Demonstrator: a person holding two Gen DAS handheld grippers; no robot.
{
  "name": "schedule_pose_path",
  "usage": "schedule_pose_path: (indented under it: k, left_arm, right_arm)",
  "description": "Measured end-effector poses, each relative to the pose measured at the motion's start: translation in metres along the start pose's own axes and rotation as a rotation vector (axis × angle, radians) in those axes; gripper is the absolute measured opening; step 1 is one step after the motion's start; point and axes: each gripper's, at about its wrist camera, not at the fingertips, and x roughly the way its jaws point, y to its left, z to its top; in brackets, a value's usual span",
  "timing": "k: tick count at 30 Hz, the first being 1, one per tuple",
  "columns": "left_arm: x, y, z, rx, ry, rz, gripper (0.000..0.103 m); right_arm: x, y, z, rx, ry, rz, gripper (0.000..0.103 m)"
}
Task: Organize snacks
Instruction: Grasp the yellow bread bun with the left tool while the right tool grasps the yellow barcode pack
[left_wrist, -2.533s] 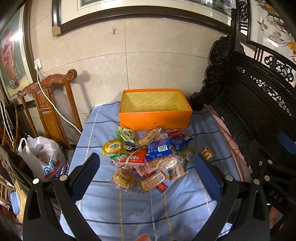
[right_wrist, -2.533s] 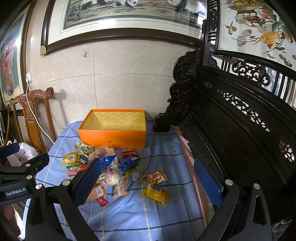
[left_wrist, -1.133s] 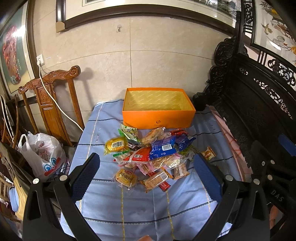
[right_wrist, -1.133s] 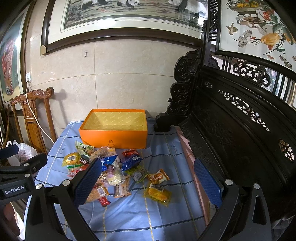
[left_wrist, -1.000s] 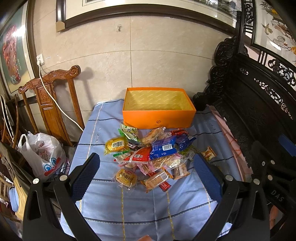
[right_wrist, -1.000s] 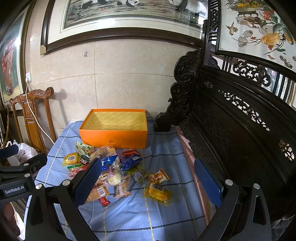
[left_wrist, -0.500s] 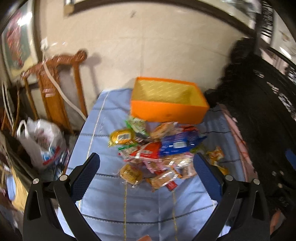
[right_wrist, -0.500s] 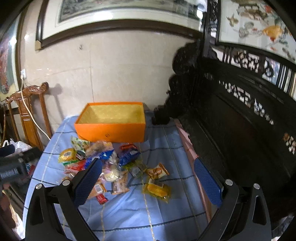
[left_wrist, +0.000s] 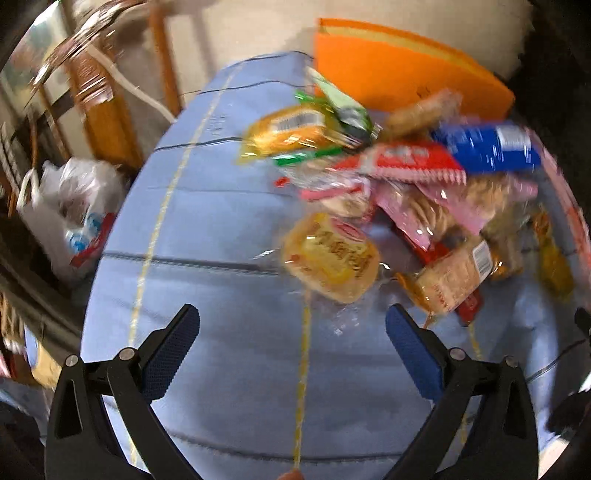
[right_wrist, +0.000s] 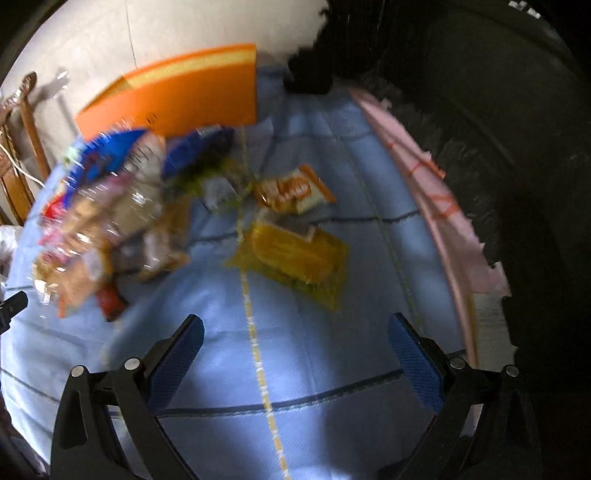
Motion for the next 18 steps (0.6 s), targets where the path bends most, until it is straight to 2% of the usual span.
schedule_pose_path:
  k: [3, 6, 8, 11, 14, 15, 16, 18]
  left_arm:
    - [0.023, -0.022, 0.003, 0.077, -0.009, 0.035, 0.099]
    - [0.043, -0.035, 0.006, 0.109, -0.002, 0.060, 0.099]
    - [0.055, -0.038, 0.009, 0.115, 0.002, 0.082, 0.099]
    - [0.060, -0.031, 0.011, 0.079, -0.045, 0.051, 0.099]
    - [0.063, -0.025, 0.007, 0.066, -0.069, -0.005, 0.098]
    - [0.064, -0.020, 0.005, 0.056, -0.066, -0.044, 0.095]
    - [0.063, -0.017, 0.005, 0.046, -0.064, -0.084, 0.084]
    - [0.058, -0.018, 0.003, 0.081, -0.076, -0.094, 0.061]
  right_arm:
    - [0.015, -0.008, 0.008, 0.026, -0.002, 0.000, 0.099]
    - [0.028, -0.015, 0.023, 0.054, -0.004, 0.013, 0.099]
    - [0.036, -0.014, 0.033, 0.061, 0.001, 0.024, 0.099]
    - [0.046, 0.001, 0.048, 0.006, -0.013, 0.030, 0.099]
    - [0.063, 0.021, 0.058, -0.105, 0.010, 0.027, 0.081]
    - [0.070, 0.025, 0.059, -0.135, 0.032, 0.022, 0.074]
    - [0.073, 0.027, 0.059, -0.153, 0.035, 0.012, 0.070]
    - [0.072, 0.030, 0.058, -0.202, 0.038, 0.008, 0.061]
